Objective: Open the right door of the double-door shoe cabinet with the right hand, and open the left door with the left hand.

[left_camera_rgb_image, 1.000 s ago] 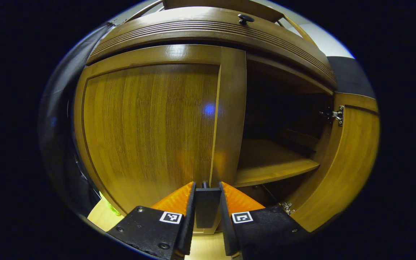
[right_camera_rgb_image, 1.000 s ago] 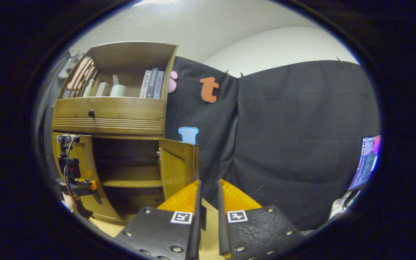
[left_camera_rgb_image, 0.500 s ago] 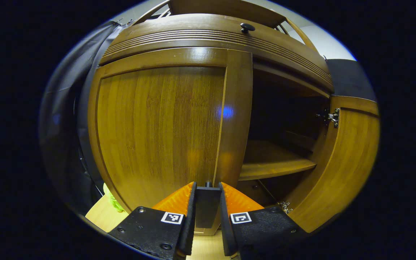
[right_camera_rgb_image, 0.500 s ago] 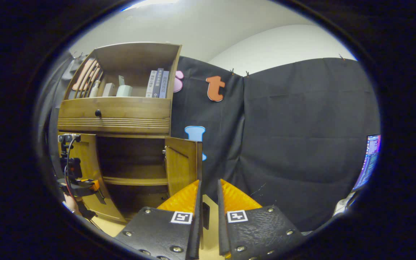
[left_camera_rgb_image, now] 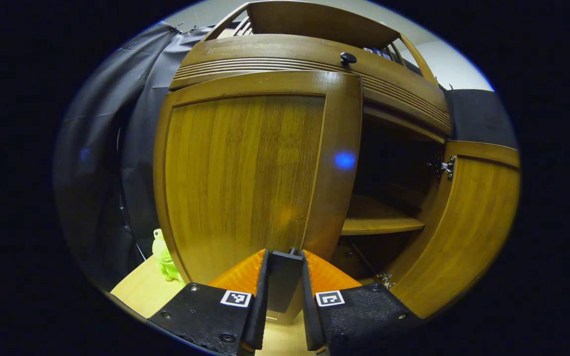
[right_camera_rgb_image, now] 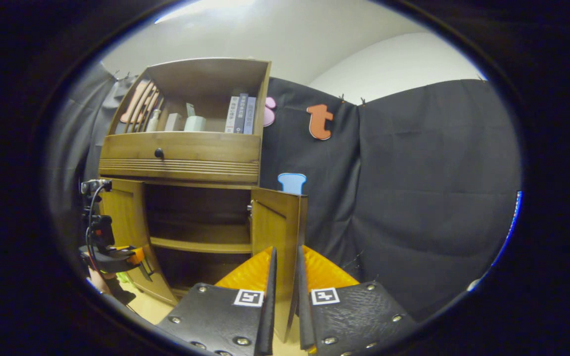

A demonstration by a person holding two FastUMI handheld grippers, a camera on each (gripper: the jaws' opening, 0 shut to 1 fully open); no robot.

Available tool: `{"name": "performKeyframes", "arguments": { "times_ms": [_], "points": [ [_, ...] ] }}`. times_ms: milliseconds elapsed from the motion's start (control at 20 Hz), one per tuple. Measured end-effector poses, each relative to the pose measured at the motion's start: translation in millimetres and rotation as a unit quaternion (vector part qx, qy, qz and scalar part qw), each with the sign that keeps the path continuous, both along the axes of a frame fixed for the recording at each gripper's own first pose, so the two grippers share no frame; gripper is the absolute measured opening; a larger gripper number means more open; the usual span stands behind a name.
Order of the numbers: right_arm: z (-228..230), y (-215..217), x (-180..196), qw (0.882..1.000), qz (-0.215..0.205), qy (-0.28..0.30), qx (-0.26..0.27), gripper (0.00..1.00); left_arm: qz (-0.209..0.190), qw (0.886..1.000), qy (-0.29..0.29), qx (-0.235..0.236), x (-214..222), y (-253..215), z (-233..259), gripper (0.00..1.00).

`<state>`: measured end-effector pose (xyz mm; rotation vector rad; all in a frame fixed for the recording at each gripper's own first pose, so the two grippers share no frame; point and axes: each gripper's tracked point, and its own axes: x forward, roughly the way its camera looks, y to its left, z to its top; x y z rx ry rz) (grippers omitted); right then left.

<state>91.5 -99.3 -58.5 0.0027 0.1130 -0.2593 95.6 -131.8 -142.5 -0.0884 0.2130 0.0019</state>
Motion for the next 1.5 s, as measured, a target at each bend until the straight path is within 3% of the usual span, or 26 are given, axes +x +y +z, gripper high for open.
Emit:
{"name": "performKeyframes", "arguments": {
  "times_ms": [450, 550, 650, 700, 1200, 1500],
  "points": [
    [-9, 19, -4, 0.999, 0.042, 0.011, 0.014, 0.21, 0.018, 1.0, -0.005, -0.013, -42, 21, 4, 0.3],
    [-10, 27, 0, 0.998, 0.056, 0.012, 0.016, 0.21, 0.022, 1.0, -0.006, -0.015, -51, 27, 5, 0.36],
    [-11, 36, 3, 0.997, 0.073, 0.013, 0.016, 0.21, 0.027, 0.999, -0.006, -0.02, -59, 32, 5, 0.36],
    [-10, 41, 5, 0.996, 0.081, 0.012, 0.017, 0.21, 0.029, 0.999, -0.007, -0.022, -64, 35, 7, 0.33],
    [-21, 70, 18, 0.99, 0.134, 0.025, 0.021, 0.21, 0.07, 0.997, -0.003, -0.039, -99, 64, 9, 0.33],
    [-28, 78, 24, 0.988, 0.151, 0.032, 0.024, 0.21, 0.105, 0.994, -0.004, -0.023, -115, 83, 11, 0.29]
  ]
}}
